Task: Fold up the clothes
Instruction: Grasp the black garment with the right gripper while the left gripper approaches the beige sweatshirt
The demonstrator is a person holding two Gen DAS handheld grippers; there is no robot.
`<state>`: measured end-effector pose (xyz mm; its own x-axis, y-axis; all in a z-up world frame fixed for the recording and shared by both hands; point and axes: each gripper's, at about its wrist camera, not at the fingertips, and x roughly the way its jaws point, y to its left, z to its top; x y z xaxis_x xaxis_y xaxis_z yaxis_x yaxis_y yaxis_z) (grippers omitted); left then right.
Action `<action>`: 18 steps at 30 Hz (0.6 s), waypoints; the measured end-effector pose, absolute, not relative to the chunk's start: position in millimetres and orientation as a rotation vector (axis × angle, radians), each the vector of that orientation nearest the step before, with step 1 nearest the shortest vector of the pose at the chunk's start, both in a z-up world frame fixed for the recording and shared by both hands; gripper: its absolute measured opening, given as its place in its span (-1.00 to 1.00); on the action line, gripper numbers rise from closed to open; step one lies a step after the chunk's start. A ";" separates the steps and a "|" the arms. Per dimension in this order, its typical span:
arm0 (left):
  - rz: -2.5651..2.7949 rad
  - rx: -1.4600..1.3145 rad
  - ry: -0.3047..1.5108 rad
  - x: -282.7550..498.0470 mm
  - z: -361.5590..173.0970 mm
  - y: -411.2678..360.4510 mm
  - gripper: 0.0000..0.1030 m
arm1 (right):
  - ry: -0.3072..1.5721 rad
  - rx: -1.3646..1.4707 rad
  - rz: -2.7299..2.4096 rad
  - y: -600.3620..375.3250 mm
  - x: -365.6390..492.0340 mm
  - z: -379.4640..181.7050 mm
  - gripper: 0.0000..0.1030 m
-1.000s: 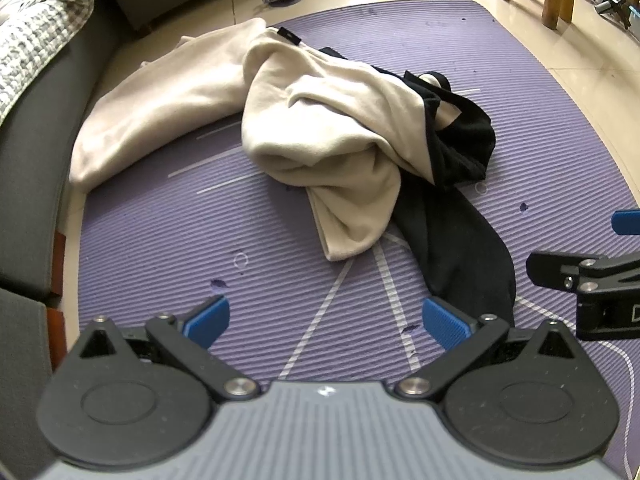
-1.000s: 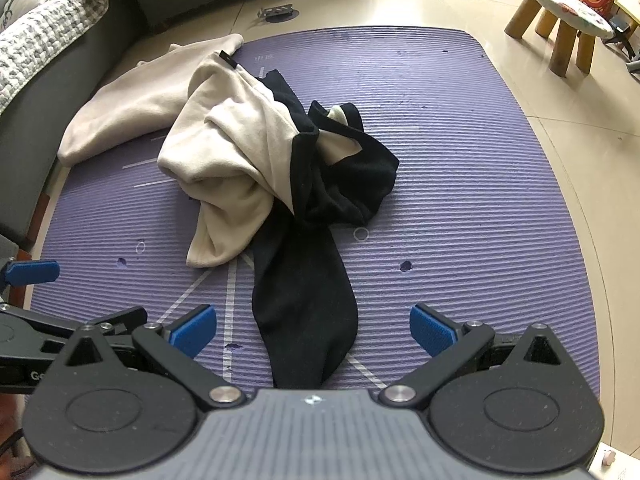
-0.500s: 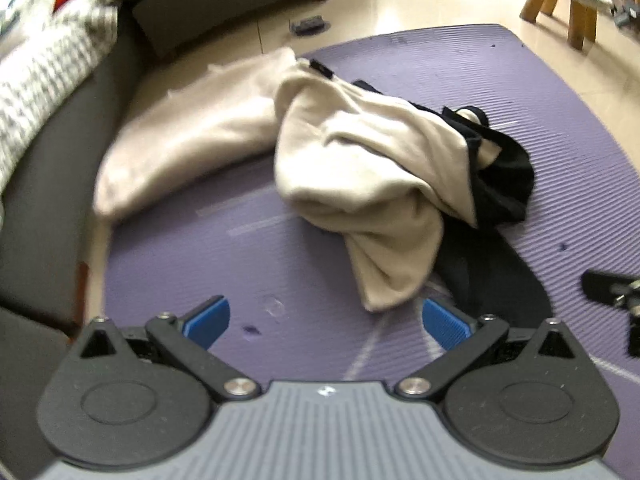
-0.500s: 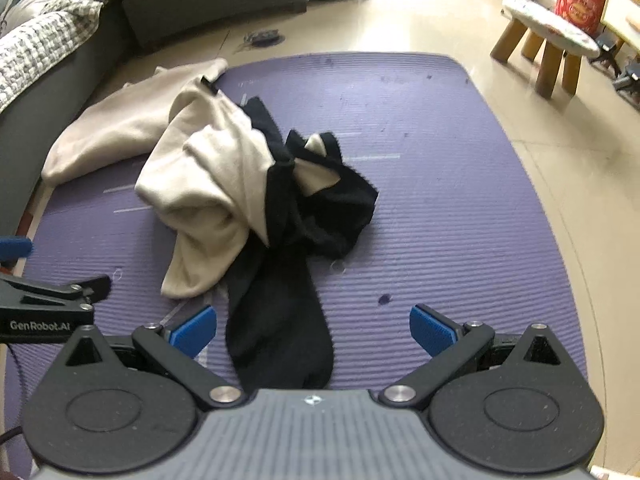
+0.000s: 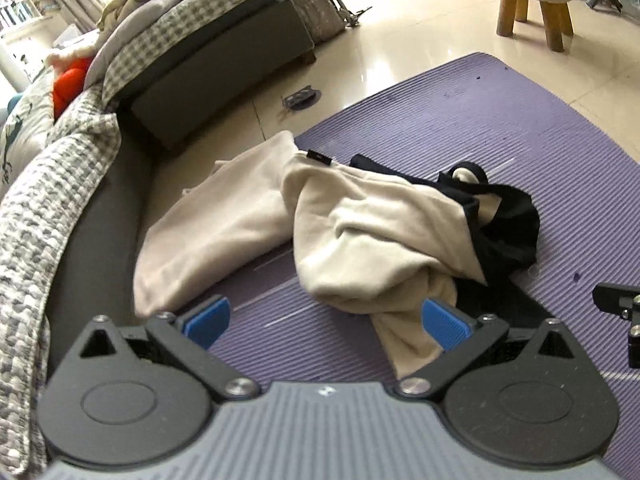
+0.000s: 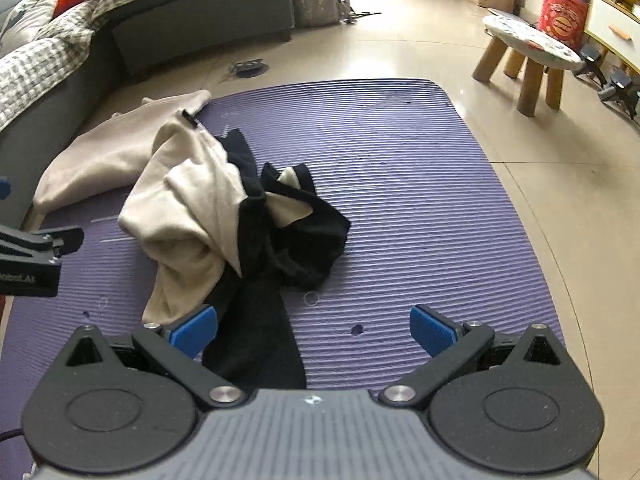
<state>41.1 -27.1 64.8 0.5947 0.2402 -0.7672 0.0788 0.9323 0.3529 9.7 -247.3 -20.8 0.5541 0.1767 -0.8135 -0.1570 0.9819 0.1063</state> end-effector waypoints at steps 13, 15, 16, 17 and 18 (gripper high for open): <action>0.011 0.079 0.798 45.9 52.4 4.7 1.00 | 0.744 -0.007 0.394 -231.5 20.0 -31.0 0.99; -0.012 0.006 0.737 44.1 51.3 13.9 1.00 | 0.737 -0.017 0.419 -230.7 25.7 -38.2 0.99; -0.028 -0.047 0.704 43.8 48.9 20.7 1.00 | 0.744 -0.001 0.418 -232.2 29.5 -41.8 0.99; -0.068 -0.114 0.690 45.8 43.6 28.9 1.00 | 0.756 0.039 0.411 -236.1 35.9 -48.6 0.99; -0.123 -0.188 0.687 49.1 36.5 38.0 1.00 | 0.768 0.078 0.404 -240.0 42.4 -55.4 0.99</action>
